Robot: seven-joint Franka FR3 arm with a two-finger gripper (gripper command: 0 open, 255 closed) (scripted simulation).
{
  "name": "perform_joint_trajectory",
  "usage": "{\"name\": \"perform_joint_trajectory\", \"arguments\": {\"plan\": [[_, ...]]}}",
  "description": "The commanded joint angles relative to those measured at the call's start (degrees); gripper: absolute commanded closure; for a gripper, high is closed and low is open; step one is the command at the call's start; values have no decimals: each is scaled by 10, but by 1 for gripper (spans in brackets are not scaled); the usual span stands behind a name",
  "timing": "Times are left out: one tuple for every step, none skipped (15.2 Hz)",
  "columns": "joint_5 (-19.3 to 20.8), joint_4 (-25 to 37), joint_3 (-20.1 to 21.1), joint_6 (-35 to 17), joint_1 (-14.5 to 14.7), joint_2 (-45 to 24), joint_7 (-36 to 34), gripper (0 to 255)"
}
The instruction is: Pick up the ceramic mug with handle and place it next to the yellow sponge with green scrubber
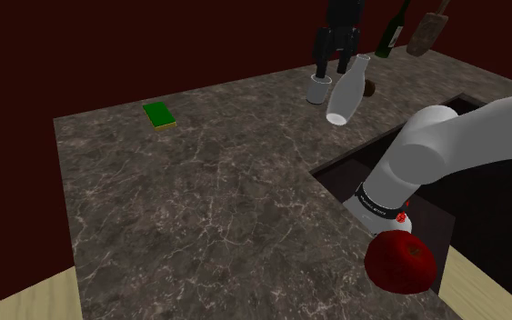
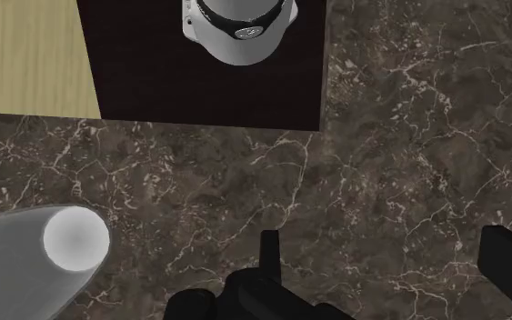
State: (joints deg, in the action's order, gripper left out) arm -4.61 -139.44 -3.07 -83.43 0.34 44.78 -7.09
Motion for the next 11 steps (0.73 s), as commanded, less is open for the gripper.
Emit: {"name": "perform_joint_trajectory", "arguments": {"plan": [[0, 0, 0, 0, 0, 0, 0, 0], [10, -6, -7, -15, -4, -6, 10, 0], [21, -12, -15, -31, -9, -13, 19, 0], [31, -17, -22, -46, -13, -21, 29, 0], [40, -21, -29, -62, -17, -29, 38, 0], [50, -25, -37, -78, -22, -38, 47, 0], [59, -27, -44, -94, -26, -48, 56, 0], [67, -30, -52, -111, -30, -58, 65, 0], [76, -31, -60, -127, -34, -69, 73, 0], [84, -32, -68, -144, -38, -81, 81, 0], [92, -32, -75, -161, -42, -94, 90, 0]]}}
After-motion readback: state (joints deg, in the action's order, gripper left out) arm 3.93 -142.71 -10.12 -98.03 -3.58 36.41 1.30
